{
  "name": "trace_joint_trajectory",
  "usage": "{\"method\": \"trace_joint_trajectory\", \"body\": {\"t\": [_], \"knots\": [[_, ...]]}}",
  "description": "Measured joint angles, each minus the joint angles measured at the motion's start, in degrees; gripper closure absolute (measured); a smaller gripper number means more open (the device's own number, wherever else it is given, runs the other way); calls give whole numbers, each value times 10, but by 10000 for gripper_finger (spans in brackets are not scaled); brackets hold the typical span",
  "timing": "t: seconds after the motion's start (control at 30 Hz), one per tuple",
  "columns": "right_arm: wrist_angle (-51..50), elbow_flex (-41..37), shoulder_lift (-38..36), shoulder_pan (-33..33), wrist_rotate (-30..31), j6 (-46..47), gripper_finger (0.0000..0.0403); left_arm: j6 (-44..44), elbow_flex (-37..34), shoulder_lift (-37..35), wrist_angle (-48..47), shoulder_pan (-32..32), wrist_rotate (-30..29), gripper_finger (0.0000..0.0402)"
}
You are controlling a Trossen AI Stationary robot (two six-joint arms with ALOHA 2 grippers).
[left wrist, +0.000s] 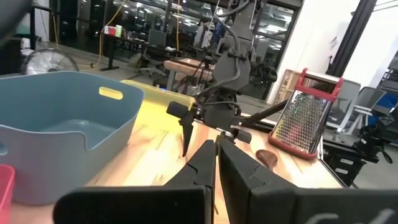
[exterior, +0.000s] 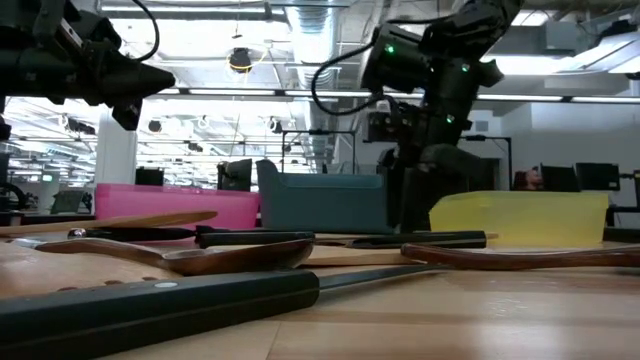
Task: Pick & Place Kitchen Items
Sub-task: Put the slotted wooden spatula into the yellow bin
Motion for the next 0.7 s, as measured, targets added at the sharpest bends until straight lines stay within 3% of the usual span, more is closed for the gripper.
{"method": "trace_joint_trajectory", "body": {"t": [0.7], "knots": [[28,-43,-2,-21,-28,-14,144,0,0,0,4,0,0,399]]}}
